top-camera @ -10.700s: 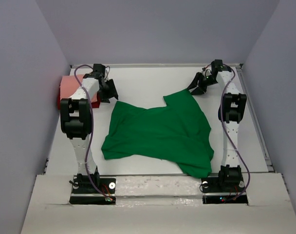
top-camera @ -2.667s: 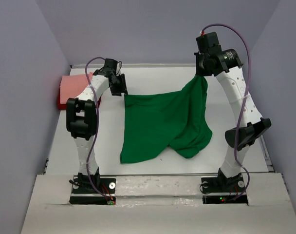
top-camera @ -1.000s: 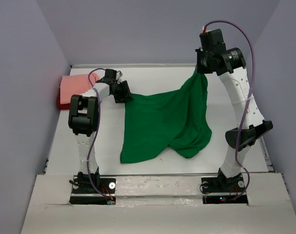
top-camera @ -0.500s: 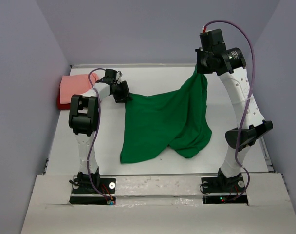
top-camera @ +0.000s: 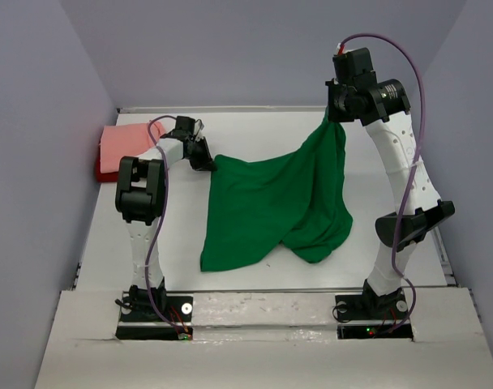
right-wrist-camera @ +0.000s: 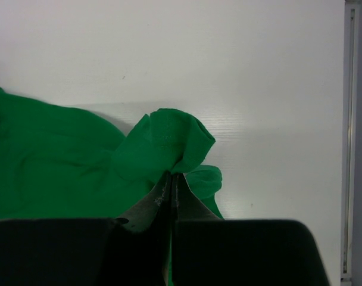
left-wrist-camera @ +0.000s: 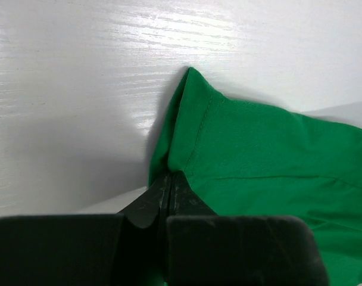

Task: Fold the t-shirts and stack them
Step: Flatten the tshirt out

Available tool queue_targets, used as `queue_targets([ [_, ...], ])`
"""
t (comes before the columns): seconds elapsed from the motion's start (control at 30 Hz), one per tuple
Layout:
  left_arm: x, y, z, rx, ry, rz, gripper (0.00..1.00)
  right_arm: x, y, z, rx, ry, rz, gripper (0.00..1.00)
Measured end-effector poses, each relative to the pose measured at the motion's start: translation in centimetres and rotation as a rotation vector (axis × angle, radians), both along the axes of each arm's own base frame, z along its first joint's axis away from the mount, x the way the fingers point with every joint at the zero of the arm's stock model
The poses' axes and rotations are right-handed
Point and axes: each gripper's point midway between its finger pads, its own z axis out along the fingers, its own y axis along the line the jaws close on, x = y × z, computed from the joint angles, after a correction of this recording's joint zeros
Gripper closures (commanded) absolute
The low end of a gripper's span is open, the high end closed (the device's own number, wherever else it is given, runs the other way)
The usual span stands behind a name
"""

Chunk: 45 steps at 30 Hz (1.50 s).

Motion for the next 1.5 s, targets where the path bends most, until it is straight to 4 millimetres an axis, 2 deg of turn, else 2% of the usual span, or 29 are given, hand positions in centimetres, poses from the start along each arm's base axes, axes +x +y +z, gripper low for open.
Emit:
queue_targets([
  [0.2, -0.1, 0.7, 0.3, 0.039, -0.004, 0.019, 1.0, 0.0, 0.0, -0.7, -0.005, 0.018, -0.003, 1.0],
  [0.27, -0.4, 1.3, 1.3, 0.069, -0.018, 0.034, 1.0, 0.0, 0.0, -1.5, -0.008, 0.038, -0.007, 1.0],
  [0.33, -1.2, 1.7, 3.7, 0.093, -0.048, 0.047, 1.0, -0.1, 0.0, -2.6, -0.015, 0.065, -0.012, 1.0],
  [0.4, -1.5, 2.1, 7.7, 0.111, -0.12, 0.062, 1.0, -0.3, 0.0, -3.8, -0.023, 0.096, -0.016, 1.0],
  [0.5, -2.3, 2.2, 15.7, 0.119, -0.285, 0.077, 1.0, -1.0, -0.3, -5.9, -0.038, 0.149, -0.026, 1.0],
  [0.63, -5.3, 1.7, 29.2, 0.072, -0.579, 0.091, 1.0, -2.5, -1.0, -8.0, -0.055, 0.199, -0.038, 1.0],
  [0.73, -8.2, 1.8, 35.5, 0.032, -0.715, 0.094, 1.0, -3.5, -1.8, -7.6, -0.057, 0.195, -0.05, 1.0],
  [0.77, -9.7, 2.3, 37.7, 0.022, -0.76, 0.103, 1.0, -3.8, -2.0, -6.8, -0.053, 0.173, -0.054, 1.0],
  [0.8, -10.6, 2.6, 38.9, 0.018, -0.779, 0.109, 1.0, -4.1, -2.3, -6.0, -0.05, 0.153, -0.059, 1.0],
  [0.9, -13.0, 3.4, 41.4, 0.015, -0.822, 0.127, 1.0, -5.0, -3.1, -3.1, -0.044, 0.082, -0.079, 1.0],
  [1.0, -15.0, 3.9, 41.9, 0.023, -0.82, 0.136, 1.0, -6.3, -4.2, 0.4, -0.025, -0.014, -0.104, 1.0],
  [1.1, -16.7, 4.7, 41.9, 0.037, -0.809, 0.152, 1.0, -8.3, -5.8, 2.9, -0.021, -0.084, -0.143, 1.0],
  [1.23, -19.5, 6.3, 42.3, 0.061, -0.813, 0.199, 1.0, -10.3, -8.0, 4.8, -0.024, -0.144, -0.207, 1.0],
  [1.37, -22.8, 8.2, 43.3, 0.073, -0.851, 0.252, 1.0, -11.5, -9.0, 5.6, -0.026, -0.17, -0.242, 1.0],
  [1.5, -24.8, 9.3, 43.5, 0.08, -0.867, 0.287, 1.0, -12.2, -9.6, 5.7, -0.034, -0.177, -0.265, 1.0],
])
